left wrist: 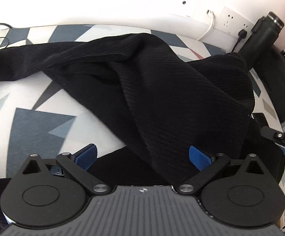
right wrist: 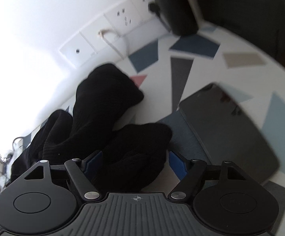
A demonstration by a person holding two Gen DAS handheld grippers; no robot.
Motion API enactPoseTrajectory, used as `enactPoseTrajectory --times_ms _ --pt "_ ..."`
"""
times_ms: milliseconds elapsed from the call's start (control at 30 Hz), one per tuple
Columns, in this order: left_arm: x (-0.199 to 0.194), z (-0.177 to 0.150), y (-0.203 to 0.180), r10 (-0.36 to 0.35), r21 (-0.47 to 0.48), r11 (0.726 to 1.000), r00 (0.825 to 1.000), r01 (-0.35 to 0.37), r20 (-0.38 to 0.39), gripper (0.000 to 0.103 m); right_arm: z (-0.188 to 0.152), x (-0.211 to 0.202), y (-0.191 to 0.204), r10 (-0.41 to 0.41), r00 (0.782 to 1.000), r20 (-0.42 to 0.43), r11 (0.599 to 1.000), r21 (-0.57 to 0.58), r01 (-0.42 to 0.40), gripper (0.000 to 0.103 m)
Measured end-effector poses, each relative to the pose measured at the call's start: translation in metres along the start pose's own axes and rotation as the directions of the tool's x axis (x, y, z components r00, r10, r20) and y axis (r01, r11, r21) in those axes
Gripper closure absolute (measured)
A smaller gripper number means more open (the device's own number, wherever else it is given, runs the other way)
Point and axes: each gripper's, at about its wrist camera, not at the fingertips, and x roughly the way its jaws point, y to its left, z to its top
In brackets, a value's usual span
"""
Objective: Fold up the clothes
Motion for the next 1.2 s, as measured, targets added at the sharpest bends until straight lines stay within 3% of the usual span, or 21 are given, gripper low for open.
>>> enactPoseTrajectory --times_ms 100,133,200,233,267,300,333,367,500,633,800,900,967,1000,1100,1200 --pt "0.002 0.0 -0.01 0.025 0.007 1.0 1.0 -0.025 -0.011 0.001 -0.001 0.016 0.001 -0.008 0.999 -0.038 1.0 -0.023 0.007 0.026" --pt "0.002 0.0 -0.011 0.026 0.011 1.0 1.0 -0.026 -0.007 0.001 -0.002 0.02 0.002 -0.017 0.999 -0.043 0.999 -0.032 0.015 0.031" --pt "0.001 0.001 -0.014 0.025 0.019 1.0 1.0 -0.025 0.002 0.004 -0.007 0.019 0.006 -0.053 0.998 -0.021 0.997 -0.049 0.052 0.051" --pt "0.0 0.001 -0.013 0.004 0.023 1.0 1.0 -0.004 0.011 0.018 -0.009 0.014 0.004 -0.049 0.999 -0.007 0.998 -0.046 0.049 0.06" --pt "0.001 0.003 -0.012 -0.017 0.025 1.0 1.0 0.017 0.013 0.054 -0.011 0.009 0.002 -0.046 0.999 0.006 0.998 -0.042 0.046 0.068" --pt "0.002 0.005 -0.011 -0.035 0.025 0.999 0.999 0.035 0.013 0.072 -0.014 0.003 0.0 -0.043 0.999 0.02 0.998 -0.036 0.043 0.071" --pt "0.003 0.009 -0.011 -0.047 0.019 0.999 0.999 0.047 0.019 0.085 -0.018 -0.007 -0.002 -0.039 0.998 0.04 0.999 -0.018 0.04 0.075" --pt "0.003 0.012 -0.01 -0.057 0.012 0.998 0.998 0.057 0.026 0.09 -0.022 -0.018 -0.004 -0.04 0.997 0.059 0.999 -0.003 0.04 0.079" --pt "0.004 0.022 -0.006 -0.102 0.011 0.995 0.993 0.102 0.054 0.093 -0.048 -0.064 -0.006 -0.12 0.985 0.125 0.993 0.033 0.117 0.084" --pt "0.007 0.023 -0.002 -0.138 0.024 0.99 0.988 0.136 0.064 0.093 -0.079 -0.084 -0.011 -0.202 0.976 0.083 0.975 0.108 0.193 0.087" --pt "0.014 0.023 -0.003 -0.152 0.077 0.986 0.987 0.149 0.041 0.091 -0.117 -0.108 -0.018 -0.297 0.955 0.026 0.938 0.196 0.286 0.084" --pt "0.007 0.024 -0.003 -0.165 0.143 0.977 0.986 0.158 0.036 0.08 -0.118 -0.121 -0.01 -0.343 0.937 0.067 0.92 0.225 0.321 0.075" --pt "-0.006 0.021 0.004 -0.194 0.17 0.969 0.979 0.182 0.059 0.054 -0.11 -0.132 0.005 -0.385 0.912 0.143 0.912 0.212 0.352 0.07" --pt "-0.013 0.02 0.009 -0.204 0.179 0.966 0.976 0.188 0.073 0.05 -0.106 -0.137 0.014 -0.401 0.898 0.183 0.909 0.204 0.364 0.068" --pt "-0.025 0.015 0.029 -0.196 0.191 0.965 0.978 0.179 0.074 0.046 -0.083 -0.14 0.038 -0.357 0.898 0.257 0.934 0.117 0.337 0.066" --pt "-0.022 0.009 0.047 -0.148 0.18 0.974 0.988 0.137 0.046 0.045 -0.057 -0.121 0.048 -0.3 0.917 0.264 0.952 0.031 0.303 0.065"
